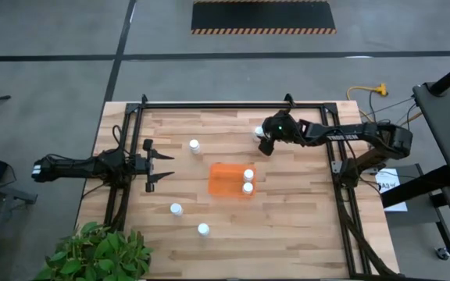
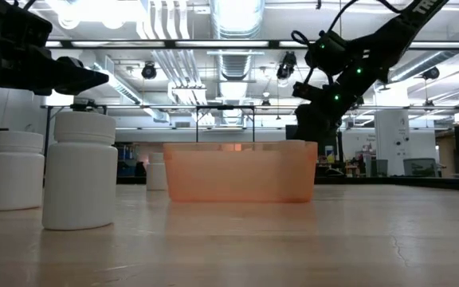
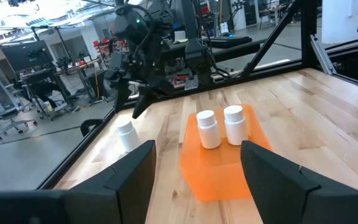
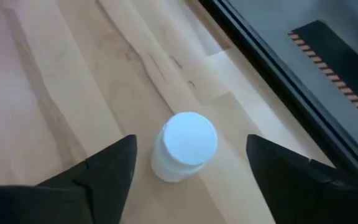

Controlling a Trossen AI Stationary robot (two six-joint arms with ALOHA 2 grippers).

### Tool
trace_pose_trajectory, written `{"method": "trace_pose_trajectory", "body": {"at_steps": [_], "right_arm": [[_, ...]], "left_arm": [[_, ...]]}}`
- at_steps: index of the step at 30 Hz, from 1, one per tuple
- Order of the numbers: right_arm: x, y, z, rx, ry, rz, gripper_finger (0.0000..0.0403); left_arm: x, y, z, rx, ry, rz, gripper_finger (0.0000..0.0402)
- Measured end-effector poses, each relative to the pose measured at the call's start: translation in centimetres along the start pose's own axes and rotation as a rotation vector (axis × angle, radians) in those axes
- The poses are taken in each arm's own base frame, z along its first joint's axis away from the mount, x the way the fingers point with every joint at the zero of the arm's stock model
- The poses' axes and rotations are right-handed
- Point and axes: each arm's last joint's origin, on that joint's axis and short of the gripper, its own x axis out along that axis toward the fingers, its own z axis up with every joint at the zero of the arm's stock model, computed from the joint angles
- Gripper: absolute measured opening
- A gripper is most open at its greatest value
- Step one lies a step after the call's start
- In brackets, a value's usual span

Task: Pick and place pill bottles into a basket
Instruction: Put the white medicine bottle into the orange bin

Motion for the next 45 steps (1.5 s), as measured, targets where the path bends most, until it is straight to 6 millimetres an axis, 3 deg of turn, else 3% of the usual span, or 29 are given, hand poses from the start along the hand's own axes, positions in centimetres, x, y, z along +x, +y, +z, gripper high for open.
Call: {"method": "trace_pose_trajectory", "body": {"at_steps": [7, 28, 33, 42, 45], "right_arm": [[1.3, -0.7, -0.4, 0.024, 0.008, 0.034, 0.0326], [3.5, -0.9, -0.9, 0.008, -0.001, 0.033, 0.0319], [3.8, -0.9, -1.1, 0.006, 0.012, 0.031, 0.0279], [3.3, -1.0, -0.6, 0.015, -0.021, 0.029, 0.0153], [3.2, -1.0, -0.5, 0.018, -0.028, 0.06, 0.0145]], "left_arm": [[0.0, 0.0, 0.0, 0.0, 0.0, 0.0, 0.0218], [0.0, 0.0, 0.0, 0.0, 0.003, -0.001, 0.0218], [0.0, 0.0, 0.0, 0.0, 0.003, 0.0, 0.0218], [0.0, 0.0, 0.0, 0.0, 0.004, -0.001, 0.0218], [0.0, 0.0, 0.0, 0.0, 0.005, -0.001, 0.0218]]}}
